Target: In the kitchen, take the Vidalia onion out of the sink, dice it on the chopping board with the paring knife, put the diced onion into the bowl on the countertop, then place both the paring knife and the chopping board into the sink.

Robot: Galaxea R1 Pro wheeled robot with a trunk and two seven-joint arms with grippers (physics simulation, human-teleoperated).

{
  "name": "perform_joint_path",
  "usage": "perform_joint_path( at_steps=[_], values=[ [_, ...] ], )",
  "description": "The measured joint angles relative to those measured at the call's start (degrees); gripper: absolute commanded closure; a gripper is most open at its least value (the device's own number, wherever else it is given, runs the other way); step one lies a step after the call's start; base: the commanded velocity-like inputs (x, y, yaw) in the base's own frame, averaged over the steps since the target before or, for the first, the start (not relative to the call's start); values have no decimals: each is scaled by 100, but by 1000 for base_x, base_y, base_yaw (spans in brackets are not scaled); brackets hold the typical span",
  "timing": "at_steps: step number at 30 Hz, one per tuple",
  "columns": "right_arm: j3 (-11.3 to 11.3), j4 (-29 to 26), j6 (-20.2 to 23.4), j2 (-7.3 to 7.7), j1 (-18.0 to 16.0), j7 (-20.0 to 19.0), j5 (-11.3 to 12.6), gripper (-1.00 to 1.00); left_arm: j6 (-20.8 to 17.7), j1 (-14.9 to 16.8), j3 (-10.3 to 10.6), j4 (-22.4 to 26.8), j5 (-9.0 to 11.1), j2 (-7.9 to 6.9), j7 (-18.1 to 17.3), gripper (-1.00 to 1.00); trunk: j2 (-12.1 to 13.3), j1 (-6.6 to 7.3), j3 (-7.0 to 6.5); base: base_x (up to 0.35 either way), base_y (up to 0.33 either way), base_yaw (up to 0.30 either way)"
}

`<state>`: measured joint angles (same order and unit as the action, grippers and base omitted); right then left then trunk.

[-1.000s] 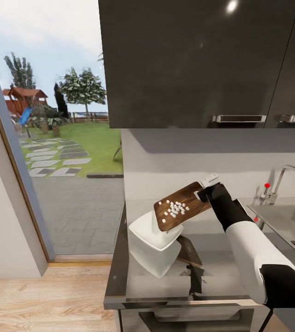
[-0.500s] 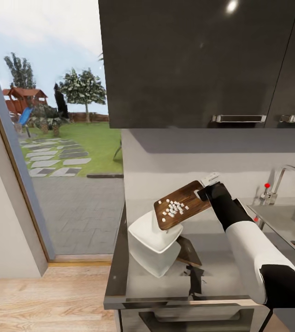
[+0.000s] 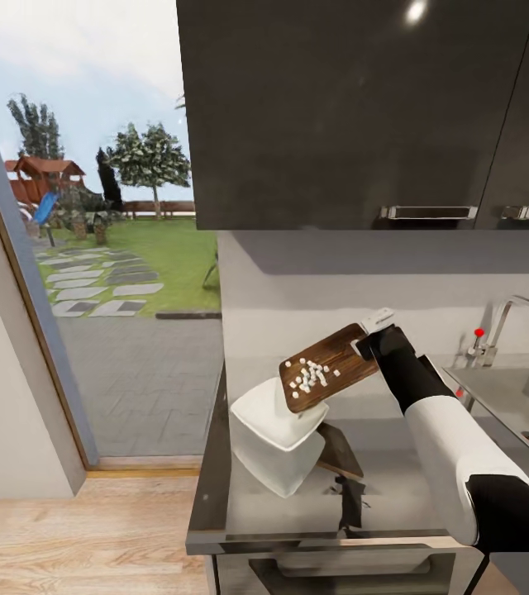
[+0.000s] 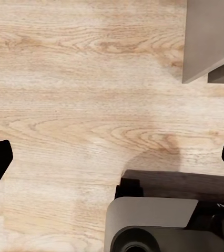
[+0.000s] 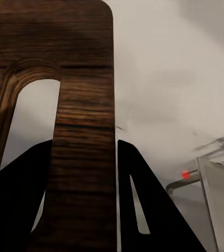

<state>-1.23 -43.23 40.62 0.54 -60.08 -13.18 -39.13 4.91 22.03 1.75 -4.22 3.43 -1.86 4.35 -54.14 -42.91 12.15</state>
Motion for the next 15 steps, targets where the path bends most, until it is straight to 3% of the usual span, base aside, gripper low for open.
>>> perform_joint_path(
  at_steps=[8,15],
  values=[
    [-2,-410,359,-1,0,-8,3,100,0,0,-1,-2,0,0,-1,-100,0,0,0,0,0,0],
    [-2,-510,421,-1,1,-36,21,100,0,0,-1,-4,0,0,-1,-100,0,0,0,0,0,0]
  ],
)
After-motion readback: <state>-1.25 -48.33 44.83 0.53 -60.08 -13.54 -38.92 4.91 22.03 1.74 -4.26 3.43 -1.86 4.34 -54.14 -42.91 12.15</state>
